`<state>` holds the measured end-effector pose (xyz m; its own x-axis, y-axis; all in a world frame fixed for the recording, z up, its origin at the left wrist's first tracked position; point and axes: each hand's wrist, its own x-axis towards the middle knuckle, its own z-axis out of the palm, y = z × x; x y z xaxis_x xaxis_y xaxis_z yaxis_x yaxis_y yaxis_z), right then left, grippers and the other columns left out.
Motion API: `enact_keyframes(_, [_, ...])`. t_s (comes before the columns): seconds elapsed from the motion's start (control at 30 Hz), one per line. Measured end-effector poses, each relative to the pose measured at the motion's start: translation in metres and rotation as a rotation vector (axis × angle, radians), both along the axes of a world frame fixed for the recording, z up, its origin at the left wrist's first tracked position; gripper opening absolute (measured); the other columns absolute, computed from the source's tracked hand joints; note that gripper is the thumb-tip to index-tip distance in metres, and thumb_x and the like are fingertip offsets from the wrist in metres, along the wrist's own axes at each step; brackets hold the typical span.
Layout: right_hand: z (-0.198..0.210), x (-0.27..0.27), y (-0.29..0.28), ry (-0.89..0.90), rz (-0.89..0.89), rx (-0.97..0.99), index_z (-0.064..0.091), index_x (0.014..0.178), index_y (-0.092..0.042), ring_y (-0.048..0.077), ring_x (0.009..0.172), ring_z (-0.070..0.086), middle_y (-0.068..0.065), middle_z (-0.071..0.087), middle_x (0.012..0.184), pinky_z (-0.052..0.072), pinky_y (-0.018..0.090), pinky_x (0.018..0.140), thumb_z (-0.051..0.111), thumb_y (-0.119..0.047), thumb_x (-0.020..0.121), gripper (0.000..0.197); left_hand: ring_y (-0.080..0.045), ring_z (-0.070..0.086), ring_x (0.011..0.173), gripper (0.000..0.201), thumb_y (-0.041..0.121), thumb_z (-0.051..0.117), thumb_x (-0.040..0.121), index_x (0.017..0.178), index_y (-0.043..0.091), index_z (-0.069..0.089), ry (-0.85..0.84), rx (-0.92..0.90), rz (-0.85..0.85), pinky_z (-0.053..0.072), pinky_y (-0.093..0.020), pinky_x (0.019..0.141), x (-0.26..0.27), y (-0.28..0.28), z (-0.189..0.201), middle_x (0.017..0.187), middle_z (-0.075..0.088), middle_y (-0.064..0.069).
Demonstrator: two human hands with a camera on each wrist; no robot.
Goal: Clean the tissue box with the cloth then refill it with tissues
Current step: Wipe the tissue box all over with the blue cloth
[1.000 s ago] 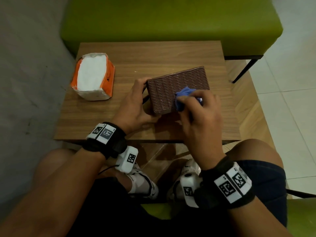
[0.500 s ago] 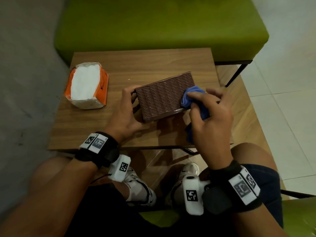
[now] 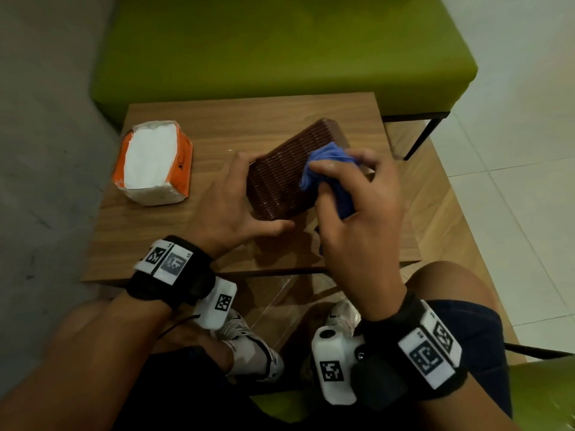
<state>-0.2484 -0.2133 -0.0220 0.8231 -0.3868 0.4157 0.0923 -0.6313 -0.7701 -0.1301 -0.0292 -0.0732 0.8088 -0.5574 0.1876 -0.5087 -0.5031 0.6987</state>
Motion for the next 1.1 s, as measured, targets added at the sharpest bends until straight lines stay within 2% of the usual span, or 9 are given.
enact_keyframes(0.13, [0.004, -0.007, 0.022, 0.037, 0.124, -0.219, 0.075, 0.123, -0.012, 0.029, 0.131, 0.051, 0.021, 0.052, 0.140, 0.048, 0.032, 0.102, 0.065, -0.008, 0.097, 0.028, -0.021, 0.061, 0.124, 0.103, 0.064, 0.080, 0.069, 0.154, 0.017, 0.045, -0.042, 0.030, -0.013, 0.049, -0.038, 0.098, 0.003, -0.004, 0.008, 0.137, 0.062, -0.005])
enact_keyframes(0.23, [-0.001, -0.013, 0.032, 0.055, 0.274, -0.248, 0.073, 0.132, -0.017, 0.031, 0.135, 0.050, 0.020, 0.051, 0.146, 0.047, 0.040, 0.106, 0.064, -0.009, 0.100, 0.034, -0.024, 0.066, 0.124, 0.083, 0.043, 0.078, 0.083, 0.154, 0.021, 0.042, 0.060, -0.077, 0.026, 0.057, -0.051, 0.099, 0.001, -0.002, 0.005, 0.140, 0.064, -0.004])
enact_keyframes(0.33, [-0.005, -0.019, 0.026, 0.015, 0.344, -0.205, 0.067, 0.141, -0.018, 0.027, 0.134, 0.051, 0.014, 0.053, 0.149, 0.046, 0.040, 0.107, 0.066, -0.006, 0.101, 0.042, -0.007, 0.067, 0.121, 0.081, 0.044, 0.080, 0.079, 0.148, 0.030, 0.041, 0.152, -0.173, 0.056, 0.057, -0.048, 0.102, -0.003, 0.001, -0.003, 0.131, 0.065, 0.016])
enact_keyframes(0.4, [-0.006, -0.023, 0.012, -0.003, 0.267, -0.127, 0.062, 0.145, -0.011, 0.021, 0.130, 0.055, 0.010, 0.057, 0.145, 0.047, 0.038, 0.107, 0.068, -0.004, 0.098, 0.047, 0.001, 0.060, 0.131, 0.096, 0.049, 0.089, 0.069, 0.148, 0.029, 0.038, 0.172, -0.194, 0.066, 0.053, -0.041, 0.112, -0.001, 0.004, -0.008, 0.138, 0.059, 0.023])
enact_keyframes(0.47, [-0.008, -0.023, -0.007, 0.001, 0.097, 0.012, 0.058, 0.143, -0.007, 0.015, 0.120, 0.061, 0.005, 0.062, 0.137, 0.051, 0.033, 0.102, 0.070, -0.004, 0.098, 0.047, -0.008, 0.054, 0.143, 0.109, 0.051, 0.096, 0.064, 0.152, 0.025, 0.035, 0.167, -0.180, 0.061, 0.047, -0.046, 0.120, 0.004, 0.007, -0.012, 0.149, 0.053, 0.019])
enact_keyframes(0.57, [-0.019, -0.015, -0.035, -0.019, -0.127, 0.195, 0.061, 0.135, -0.012, 0.017, 0.111, 0.068, -0.001, 0.067, 0.127, 0.056, 0.043, 0.094, 0.067, -0.013, 0.102, 0.034, -0.011, 0.048, 0.149, 0.114, 0.044, 0.099, 0.067, 0.156, 0.025, 0.029, 0.121, -0.155, 0.003, 0.044, -0.050, 0.123, 0.012, 0.010, -0.012, 0.152, 0.040, 0.033])
enact_keyframes(0.67, [-0.028, -0.003, -0.049, -0.009, -0.196, 0.211, 0.064, 0.131, -0.019, 0.021, 0.111, 0.069, 0.000, 0.065, 0.127, 0.057, 0.048, 0.094, 0.067, -0.022, 0.102, 0.029, -0.013, 0.046, 0.152, 0.111, 0.036, 0.099, 0.070, 0.155, 0.026, 0.029, 0.117, -0.160, -0.044, 0.041, -0.050, 0.126, 0.016, 0.011, -0.008, 0.156, 0.044, 0.018])
enact_keyframes(0.93, [-0.030, 0.001, -0.017, -0.018, -0.152, 0.022, 0.069, 0.123, -0.003, 0.007, 0.101, 0.055, 0.010, 0.058, 0.114, 0.039, 0.006, 0.090, 0.069, -0.002, 0.097, 0.027, 0.005, 0.043, 0.148, 0.107, 0.020, 0.099, 0.070, 0.149, 0.028, 0.028, 0.113, -0.158, -0.090, 0.042, -0.040, 0.126, 0.016, 0.006, -0.005, 0.140, 0.035, 0.055])
enact_keyframes(1.1, [-0.030, -0.012, 0.015, -0.026, 0.051, -0.161, 0.070, 0.120, 0.001, 0.021, 0.103, 0.056, 0.016, 0.056, 0.117, 0.052, 0.031, 0.086, 0.067, -0.002, 0.099, 0.022, 0.009, 0.051, 0.140, 0.104, 0.015, 0.100, 0.069, 0.147, 0.024, 0.031, 0.121, -0.185, -0.112, 0.047, -0.023, 0.116, 0.018, 0.003, -0.005, 0.138, 0.044, 0.050])
